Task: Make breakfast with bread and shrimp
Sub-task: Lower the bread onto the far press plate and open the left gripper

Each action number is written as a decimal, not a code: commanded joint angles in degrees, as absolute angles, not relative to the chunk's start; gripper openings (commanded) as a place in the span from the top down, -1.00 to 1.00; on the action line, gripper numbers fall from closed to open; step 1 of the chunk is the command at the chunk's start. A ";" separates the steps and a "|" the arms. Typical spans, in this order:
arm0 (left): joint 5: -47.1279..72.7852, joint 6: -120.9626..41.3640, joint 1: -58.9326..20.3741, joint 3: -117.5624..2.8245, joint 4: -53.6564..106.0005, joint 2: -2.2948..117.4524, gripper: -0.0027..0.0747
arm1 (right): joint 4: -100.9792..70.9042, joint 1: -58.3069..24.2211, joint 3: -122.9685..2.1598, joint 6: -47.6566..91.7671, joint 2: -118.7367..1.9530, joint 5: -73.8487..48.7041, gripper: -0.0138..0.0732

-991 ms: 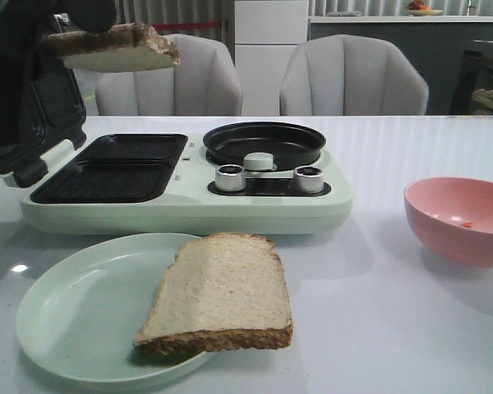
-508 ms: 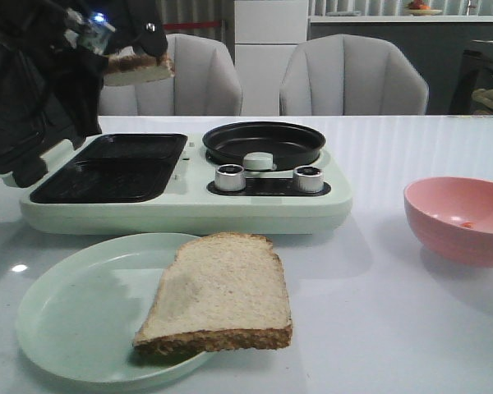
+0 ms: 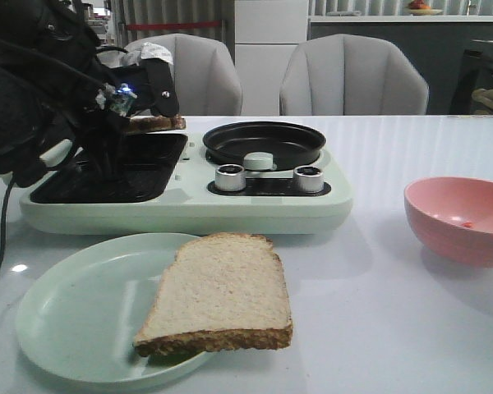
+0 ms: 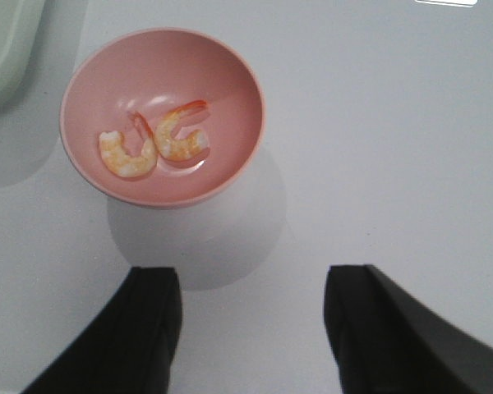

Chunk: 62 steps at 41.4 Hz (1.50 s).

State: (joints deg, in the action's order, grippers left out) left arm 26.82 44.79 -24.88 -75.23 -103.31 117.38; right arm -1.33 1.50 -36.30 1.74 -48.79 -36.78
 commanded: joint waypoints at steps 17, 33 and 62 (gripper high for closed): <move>27.14 44.85 -22.96 -77.37 -106.99 114.12 0.65 | -0.99 1.56 -37.94 2.26 -48.60 -33.59 -0.46; 27.23 43.95 -23.11 -77.37 -106.99 114.12 -0.23 | -0.99 1.56 -37.94 2.26 -48.60 -33.59 -0.46; 34.94 43.15 -26.20 -69.15 -106.89 105.98 -0.34 | -0.99 1.56 -37.94 2.26 -48.60 -33.59 -0.46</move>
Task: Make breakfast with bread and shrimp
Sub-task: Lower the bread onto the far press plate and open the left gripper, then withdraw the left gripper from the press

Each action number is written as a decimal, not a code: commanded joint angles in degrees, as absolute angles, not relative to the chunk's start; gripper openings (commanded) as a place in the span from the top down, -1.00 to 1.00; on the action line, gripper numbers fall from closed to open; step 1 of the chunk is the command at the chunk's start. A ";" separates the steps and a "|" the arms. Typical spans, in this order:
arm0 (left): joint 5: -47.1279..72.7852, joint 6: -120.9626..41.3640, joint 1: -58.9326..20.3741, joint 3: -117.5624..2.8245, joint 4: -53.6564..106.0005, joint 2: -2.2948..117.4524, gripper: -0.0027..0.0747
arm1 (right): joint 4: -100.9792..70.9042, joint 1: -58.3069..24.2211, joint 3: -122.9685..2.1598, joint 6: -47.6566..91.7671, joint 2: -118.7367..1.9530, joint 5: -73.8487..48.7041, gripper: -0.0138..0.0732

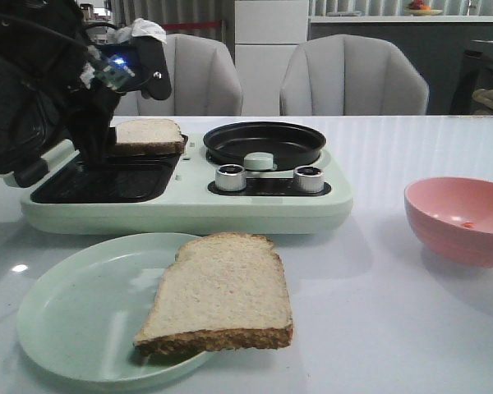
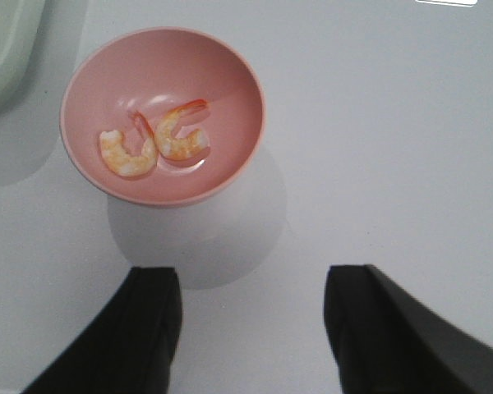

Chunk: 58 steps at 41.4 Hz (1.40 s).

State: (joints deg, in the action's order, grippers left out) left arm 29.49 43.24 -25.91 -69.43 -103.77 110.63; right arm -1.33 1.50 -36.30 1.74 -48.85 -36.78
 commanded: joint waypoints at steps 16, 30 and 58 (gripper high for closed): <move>40.31 42.59 -33.40 -63.07 -95.11 95.59 -0.34 | -0.99 1.56 -37.94 2.26 -48.60 -33.59 -0.46; 42.57 15.12 -39.27 -62.83 -46.38 80.82 -0.34 | -0.99 1.56 -37.94 2.26 -48.60 -33.59 -0.46; 40.96 3.77 -39.76 -43.07 -2.71 43.49 -0.34 | -0.99 1.56 -37.94 2.26 -48.60 -33.38 -0.46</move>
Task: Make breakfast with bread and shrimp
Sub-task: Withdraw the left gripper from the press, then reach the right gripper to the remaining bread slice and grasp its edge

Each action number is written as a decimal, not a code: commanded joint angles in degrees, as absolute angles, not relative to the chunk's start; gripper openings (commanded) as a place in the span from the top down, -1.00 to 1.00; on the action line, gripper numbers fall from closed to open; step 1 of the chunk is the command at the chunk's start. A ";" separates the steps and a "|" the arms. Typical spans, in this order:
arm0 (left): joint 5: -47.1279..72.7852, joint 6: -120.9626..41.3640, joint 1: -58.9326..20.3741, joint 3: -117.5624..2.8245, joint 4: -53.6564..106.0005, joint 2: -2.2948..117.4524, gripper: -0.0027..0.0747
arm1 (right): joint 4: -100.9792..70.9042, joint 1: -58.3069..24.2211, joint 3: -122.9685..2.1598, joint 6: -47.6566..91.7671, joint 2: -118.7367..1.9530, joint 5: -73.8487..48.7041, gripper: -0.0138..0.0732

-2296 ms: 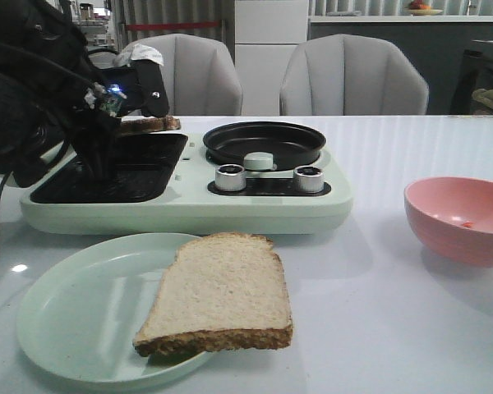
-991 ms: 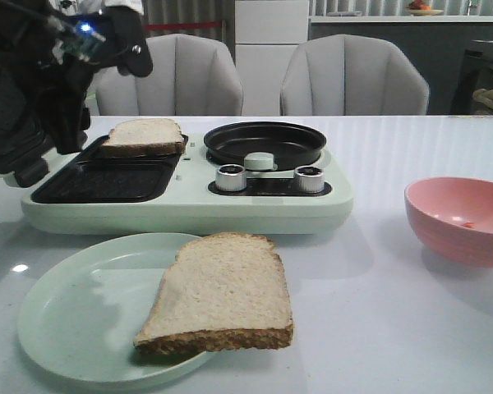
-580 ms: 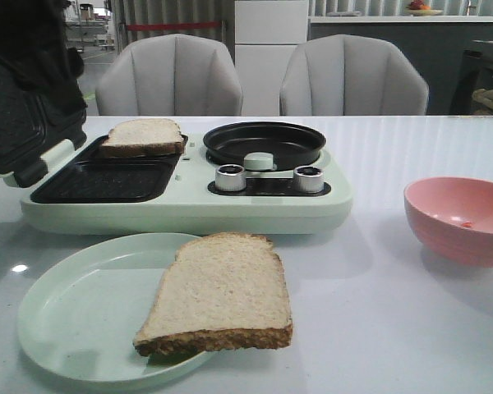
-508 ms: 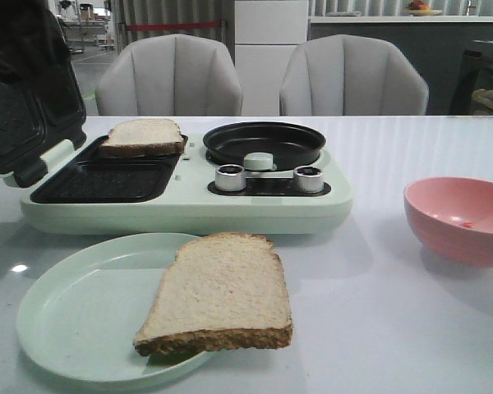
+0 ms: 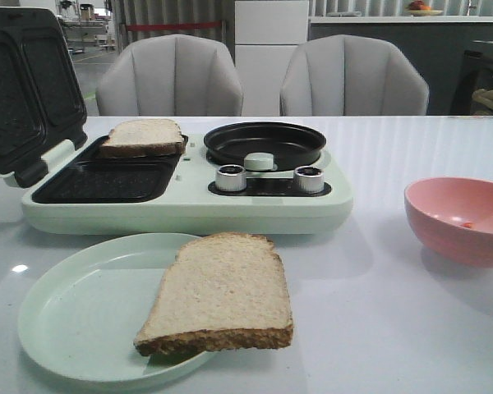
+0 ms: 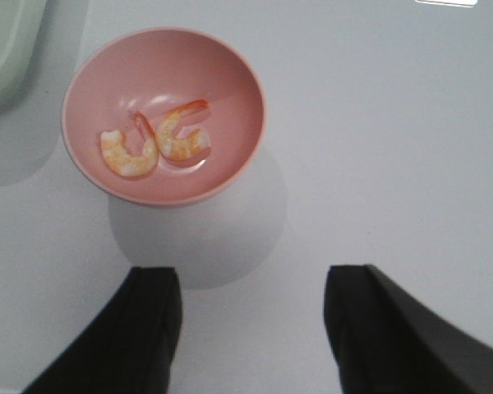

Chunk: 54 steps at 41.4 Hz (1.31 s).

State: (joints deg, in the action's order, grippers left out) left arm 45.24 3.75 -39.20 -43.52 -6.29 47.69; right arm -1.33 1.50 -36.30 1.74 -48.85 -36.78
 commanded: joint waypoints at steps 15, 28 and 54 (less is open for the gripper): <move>40.53 3.77 -39.76 -40.78 -0.37 35.69 -0.34 | -8.19 1.56 -37.94 2.75 -48.88 -33.88 -0.46; 39.46 3.77 -39.76 -40.78 -0.47 35.81 -0.34 | -34.16 -3.20 -38.00 21.05 -54.28 -40.51 -0.46; 37.15 3.77 -39.76 -40.78 -0.47 35.81 -0.34 | -57.00 -20.64 -38.00 27.61 -79.22 -32.09 -0.46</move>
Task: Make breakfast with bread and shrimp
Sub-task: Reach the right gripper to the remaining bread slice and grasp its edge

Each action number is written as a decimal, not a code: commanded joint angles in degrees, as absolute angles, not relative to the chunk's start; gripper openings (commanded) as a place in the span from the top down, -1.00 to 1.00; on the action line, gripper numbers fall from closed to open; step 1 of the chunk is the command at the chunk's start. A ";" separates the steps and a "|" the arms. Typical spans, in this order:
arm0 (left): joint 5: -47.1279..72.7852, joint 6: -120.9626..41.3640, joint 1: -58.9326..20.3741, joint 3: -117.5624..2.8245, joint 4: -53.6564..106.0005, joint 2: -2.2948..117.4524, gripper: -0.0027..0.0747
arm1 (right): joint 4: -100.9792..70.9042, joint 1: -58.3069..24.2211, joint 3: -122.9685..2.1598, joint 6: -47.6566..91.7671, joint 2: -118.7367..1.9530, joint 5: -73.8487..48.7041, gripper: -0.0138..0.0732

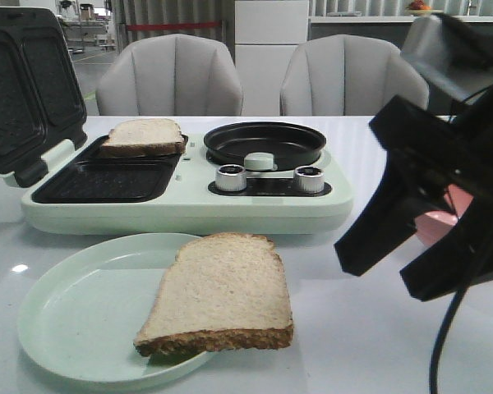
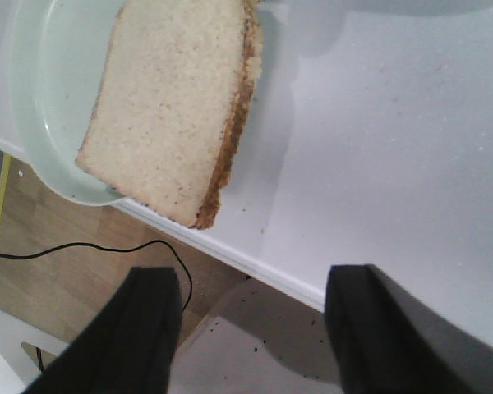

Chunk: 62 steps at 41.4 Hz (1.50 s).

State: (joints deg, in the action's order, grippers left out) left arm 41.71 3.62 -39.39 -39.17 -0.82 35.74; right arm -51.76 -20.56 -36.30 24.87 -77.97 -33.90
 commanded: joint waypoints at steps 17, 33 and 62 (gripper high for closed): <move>37.15 3.77 -39.76 -40.78 -0.47 35.81 -0.34 | -87.42 -20.64 -38.00 55.51 -89.14 -36.07 -0.46; 37.15 3.77 -39.76 -40.78 -0.47 35.81 -0.34 | -100.97 -20.64 -39.09 66.66 -98.34 -43.53 -0.46; 37.15 3.77 -39.76 -40.78 -0.47 35.81 -0.34 | -101.28 -20.64 -41.36 67.11 -102.12 -45.28 0.28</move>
State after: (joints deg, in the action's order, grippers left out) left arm 41.34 3.62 -39.39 -39.17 -0.82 35.74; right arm -99.39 -20.69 -39.92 66.06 -104.25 -42.03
